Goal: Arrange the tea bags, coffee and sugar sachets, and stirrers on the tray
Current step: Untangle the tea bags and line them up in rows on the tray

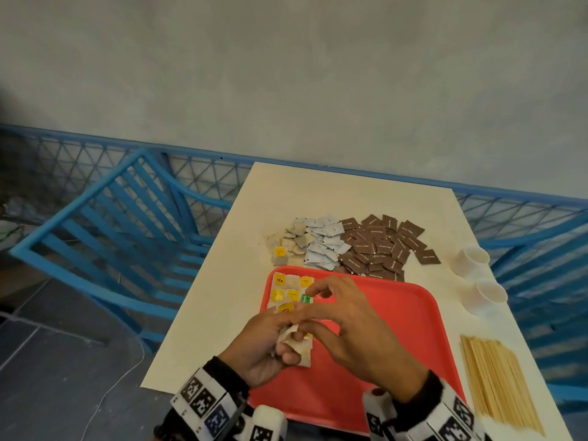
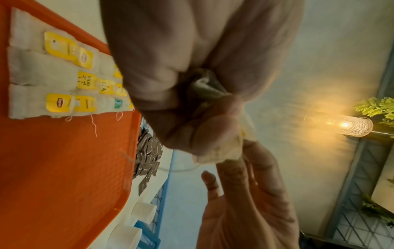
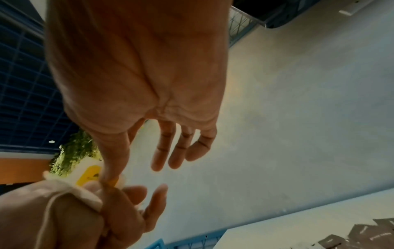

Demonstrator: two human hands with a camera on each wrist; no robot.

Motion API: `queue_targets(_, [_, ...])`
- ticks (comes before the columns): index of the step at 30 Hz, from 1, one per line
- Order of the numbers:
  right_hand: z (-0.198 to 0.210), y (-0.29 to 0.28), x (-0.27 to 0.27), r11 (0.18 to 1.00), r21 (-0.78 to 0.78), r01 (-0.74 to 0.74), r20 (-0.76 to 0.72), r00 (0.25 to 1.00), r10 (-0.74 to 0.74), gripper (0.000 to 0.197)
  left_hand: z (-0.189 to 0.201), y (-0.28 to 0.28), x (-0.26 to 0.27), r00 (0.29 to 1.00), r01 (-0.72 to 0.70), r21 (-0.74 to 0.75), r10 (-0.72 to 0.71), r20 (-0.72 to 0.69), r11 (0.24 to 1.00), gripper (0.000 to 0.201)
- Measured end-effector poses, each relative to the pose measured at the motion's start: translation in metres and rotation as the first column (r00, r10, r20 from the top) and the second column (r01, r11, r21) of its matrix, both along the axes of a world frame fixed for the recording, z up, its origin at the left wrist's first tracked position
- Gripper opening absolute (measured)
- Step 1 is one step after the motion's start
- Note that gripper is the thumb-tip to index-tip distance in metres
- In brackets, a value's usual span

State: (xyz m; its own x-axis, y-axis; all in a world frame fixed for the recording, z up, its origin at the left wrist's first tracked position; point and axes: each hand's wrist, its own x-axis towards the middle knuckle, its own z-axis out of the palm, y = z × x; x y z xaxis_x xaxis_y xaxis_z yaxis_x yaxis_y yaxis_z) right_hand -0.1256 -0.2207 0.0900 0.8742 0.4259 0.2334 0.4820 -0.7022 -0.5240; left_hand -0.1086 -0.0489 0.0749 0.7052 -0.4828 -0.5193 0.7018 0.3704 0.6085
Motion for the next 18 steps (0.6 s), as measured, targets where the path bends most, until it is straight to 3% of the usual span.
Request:
queue_targets(3, [0.008,0.003,-0.001,0.993,0.111,-0.040,0.009,0.999,0.039,0.010,-0.001,0.002,-0.002,0.997,0.078,-0.031,-0.077,0.012,0.997,0.013])
queue_targets(6, [0.023,0.004,-0.004,0.941,0.337,0.001,-0.121,0.992,0.043,0.003,-0.015,0.005,-0.005,0.994,0.103,-0.115,-0.105,-0.013,0.988,0.015])
queue_targets(8, [0.030,0.005,-0.004,0.920,0.391,0.026,-0.188,0.981,0.052,0.003,-0.024,0.006,-0.005,0.994,0.091,-0.153,-0.100,-0.051,0.984,0.014])
queue_targets(10, [0.031,0.003,0.000,0.903,0.423,0.070,-0.175,0.985,0.005,0.005,-0.030,0.008,-0.002,0.997,0.067,-0.060,-0.069,-0.031,0.996,0.012])
queue_targets(14, [0.030,-0.002,0.007,0.924,0.360,0.130,-0.149,0.986,-0.081,0.013,-0.027,0.025,0.004,0.956,-0.136,0.301,0.046,0.288,0.944,0.036])
queue_targets(16, [0.030,-0.002,0.009,0.940,0.317,0.128,-0.146,0.986,-0.085,0.014,-0.012,0.031,0.003,0.872,-0.209,0.322,0.027,0.488,0.923,0.031])
queue_targets(18, [0.030,0.000,0.012,0.939,0.315,0.134,-0.165,0.983,-0.085,0.014,0.005,0.031,0.002,0.746,-0.226,0.387,-0.097,0.659,0.894,0.026])
